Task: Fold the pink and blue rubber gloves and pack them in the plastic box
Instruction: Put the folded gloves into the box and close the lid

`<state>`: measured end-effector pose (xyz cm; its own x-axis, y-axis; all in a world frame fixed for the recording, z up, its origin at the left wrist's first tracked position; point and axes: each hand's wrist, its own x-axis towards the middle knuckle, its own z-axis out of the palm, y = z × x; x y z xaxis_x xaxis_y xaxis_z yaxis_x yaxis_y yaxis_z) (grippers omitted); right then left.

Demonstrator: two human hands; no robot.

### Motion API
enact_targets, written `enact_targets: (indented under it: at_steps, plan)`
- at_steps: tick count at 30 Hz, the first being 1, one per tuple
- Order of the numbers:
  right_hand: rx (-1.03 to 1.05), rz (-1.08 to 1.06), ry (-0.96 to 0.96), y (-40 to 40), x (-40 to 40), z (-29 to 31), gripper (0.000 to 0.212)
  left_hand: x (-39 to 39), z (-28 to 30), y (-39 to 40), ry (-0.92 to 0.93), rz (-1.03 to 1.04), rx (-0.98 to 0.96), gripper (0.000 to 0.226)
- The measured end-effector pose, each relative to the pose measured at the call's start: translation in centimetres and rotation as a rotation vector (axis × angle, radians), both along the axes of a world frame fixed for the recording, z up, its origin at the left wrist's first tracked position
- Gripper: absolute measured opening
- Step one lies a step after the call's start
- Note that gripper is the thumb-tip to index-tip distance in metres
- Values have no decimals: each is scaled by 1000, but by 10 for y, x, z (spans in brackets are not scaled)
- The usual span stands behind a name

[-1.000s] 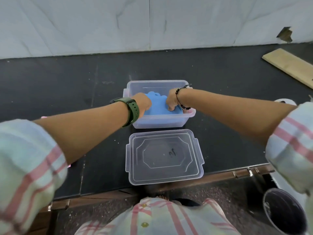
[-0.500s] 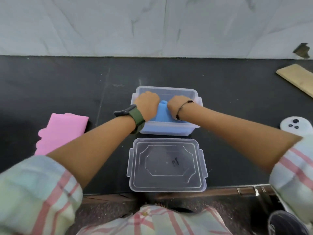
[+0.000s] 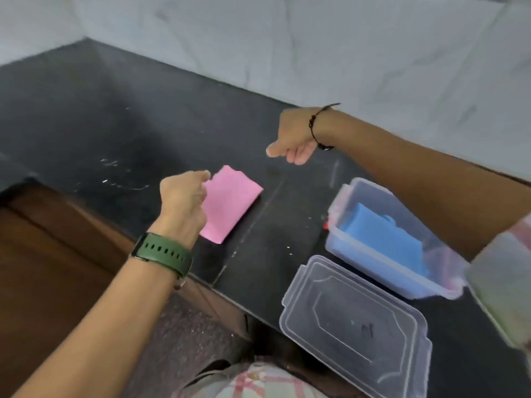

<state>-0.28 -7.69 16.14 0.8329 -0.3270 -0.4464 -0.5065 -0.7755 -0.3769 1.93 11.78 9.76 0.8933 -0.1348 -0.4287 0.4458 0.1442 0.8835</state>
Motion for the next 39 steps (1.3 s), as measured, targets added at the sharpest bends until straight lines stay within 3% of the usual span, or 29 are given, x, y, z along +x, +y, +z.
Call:
enact_targets:
  at_steps: [3,5,6,7,8,13,16,23,27,31,36,39]
  plan:
    - [110,39,66,20,35,-32,36,-6,-16,25,109,103,19,8]
    - [120,70,117,29,49,-53,40,-10,-27,31,181,153,15,30]
    - [123,87,153,30,56,-65,61,-12,-32,32,210,178,22,40]
    - [83,121,188,33,59,-71,38,-14,-37,31,244,184,29,46]
    - [67,146,188,34,62,-79,35,-15,-40,30,274,177,19,46]
    - [79,151,246,36,66,-94,50,-17,-46,20,363,106,61,14]
    - [124,126,241,37,69,-99,50,-11,-50,14,351,114,39,32]
    - [223,46,232,35,76,-113,36,5,-58,-5,354,168,9,49]
    - [329,-15,255,35,76,-119,23,13,-57,-3,421,71,97,44]
    - [466,-82,255,29,68,-115,22,17,-52,2,487,-39,66,29]
    - [675,-217,20,-3,31,-72,14,20,-14,-10,370,-230,-61,38]
    - [723,-306,-123,-35,-16,-33,8,14,23,-38,264,-444,-134,38]
